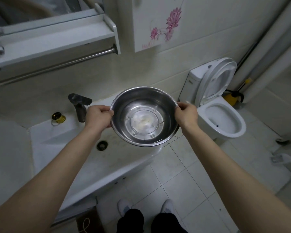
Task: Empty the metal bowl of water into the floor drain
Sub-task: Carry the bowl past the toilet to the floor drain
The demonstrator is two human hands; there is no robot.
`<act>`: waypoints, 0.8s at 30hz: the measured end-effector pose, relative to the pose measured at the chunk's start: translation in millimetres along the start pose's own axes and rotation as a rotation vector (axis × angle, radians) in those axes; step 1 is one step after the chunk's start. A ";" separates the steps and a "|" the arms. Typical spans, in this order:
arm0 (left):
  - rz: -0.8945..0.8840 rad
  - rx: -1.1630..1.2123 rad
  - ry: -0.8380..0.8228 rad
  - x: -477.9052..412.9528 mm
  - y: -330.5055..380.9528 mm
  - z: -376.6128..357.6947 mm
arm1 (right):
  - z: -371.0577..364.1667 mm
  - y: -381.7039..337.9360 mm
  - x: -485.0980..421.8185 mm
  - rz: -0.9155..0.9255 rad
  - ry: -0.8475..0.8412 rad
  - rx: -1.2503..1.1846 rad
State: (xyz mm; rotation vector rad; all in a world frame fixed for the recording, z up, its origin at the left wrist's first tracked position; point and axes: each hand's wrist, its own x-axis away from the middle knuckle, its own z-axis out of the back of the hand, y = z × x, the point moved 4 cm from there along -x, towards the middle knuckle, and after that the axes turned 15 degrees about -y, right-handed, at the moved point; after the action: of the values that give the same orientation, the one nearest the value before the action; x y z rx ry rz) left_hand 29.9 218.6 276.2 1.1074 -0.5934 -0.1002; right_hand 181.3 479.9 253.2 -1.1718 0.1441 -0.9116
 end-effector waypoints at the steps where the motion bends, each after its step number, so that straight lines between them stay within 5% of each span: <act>1: 0.002 0.006 0.002 2.4 2.3 -7.2 | 7.4 1.9 0.6 -0.003 -0.003 -0.003; 24: -0.027 0.004 -0.082 2.4 63.9 -151.7 | 148.4 48.8 -34.5 -0.045 0.055 -0.027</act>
State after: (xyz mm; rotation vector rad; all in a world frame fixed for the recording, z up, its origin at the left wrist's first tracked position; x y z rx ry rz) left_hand 93.8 370.0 285.3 1.1190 -0.6518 -0.1684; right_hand 265.1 615.7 263.2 -1.1797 0.1756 -0.9846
